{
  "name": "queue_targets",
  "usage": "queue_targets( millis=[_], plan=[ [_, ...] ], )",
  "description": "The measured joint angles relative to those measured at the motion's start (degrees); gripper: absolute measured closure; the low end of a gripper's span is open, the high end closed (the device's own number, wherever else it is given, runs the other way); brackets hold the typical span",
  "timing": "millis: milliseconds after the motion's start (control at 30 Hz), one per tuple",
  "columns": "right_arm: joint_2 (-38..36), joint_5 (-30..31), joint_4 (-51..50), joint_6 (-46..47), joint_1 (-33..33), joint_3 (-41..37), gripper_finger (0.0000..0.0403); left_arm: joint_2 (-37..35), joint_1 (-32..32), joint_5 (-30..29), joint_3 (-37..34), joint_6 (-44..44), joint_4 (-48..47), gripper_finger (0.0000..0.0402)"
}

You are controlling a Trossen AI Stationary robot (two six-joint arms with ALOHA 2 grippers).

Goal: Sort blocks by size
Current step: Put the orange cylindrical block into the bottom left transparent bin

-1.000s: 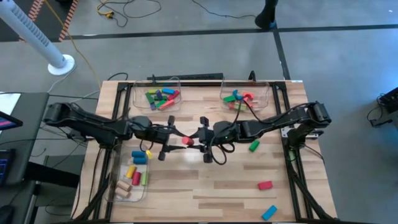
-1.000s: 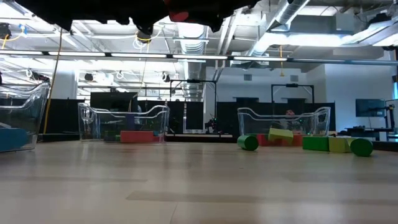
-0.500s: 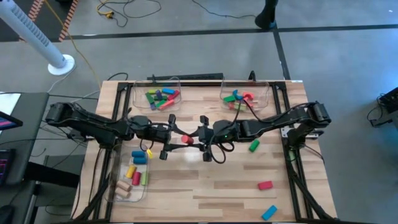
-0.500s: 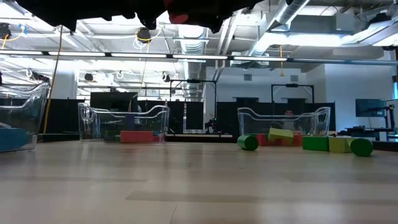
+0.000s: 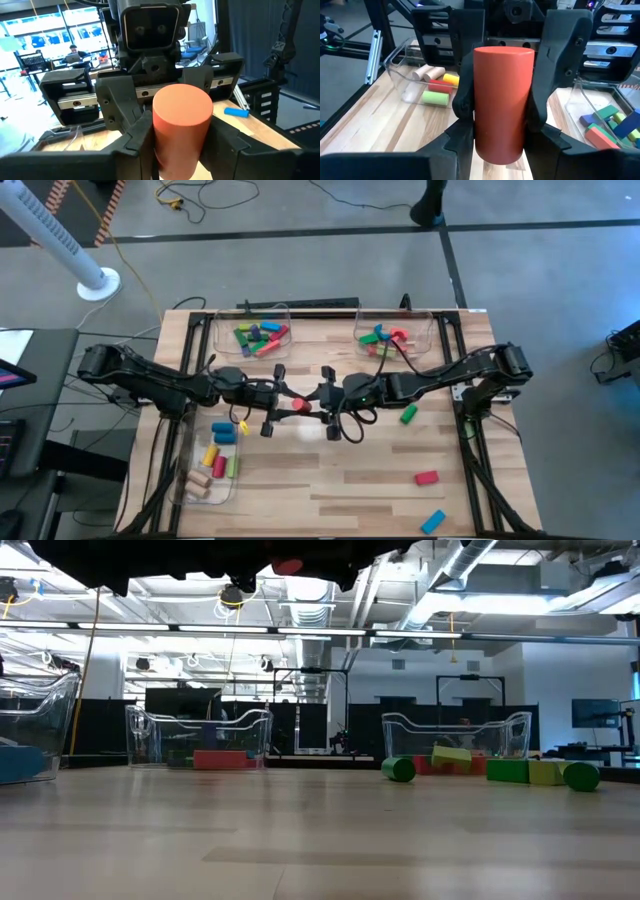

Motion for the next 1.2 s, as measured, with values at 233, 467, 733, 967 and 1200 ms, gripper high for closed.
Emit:
queue_targets(
  millis=[233,467,733,967,1200],
  plan=[
    [0.0,0.7,-2.3,0.0,-0.1,0.0,0.0202,-1.7,0.0,-0.1,0.0,0.2,-4.7,0.0272],
    [0.0,1.1,-4.8,0.1,-0.2,0.0,0.0135,-9.5,-0.2,0.3,0.0,0.7,-15.8,0.0272],
    [0.0,2.3,-10.3,2.0,-0.2,0.0,0.0125,-23.5,-1.3,-0.8,0.0,-2.0,-41.4,0.0272],
    [0.0,2.3,-15.1,3.7,-0.1,0.0,0.0125,-34.7,-3.4,-2.8,0.0,-11.6,-64.9,0.0272],
    [0.0,2.3,-18.5,4.8,0.1,0.0,0.0125,-41.8,-7.2,-0.6,0.0,-22.3,-82.3,0.0272]
  ],
)
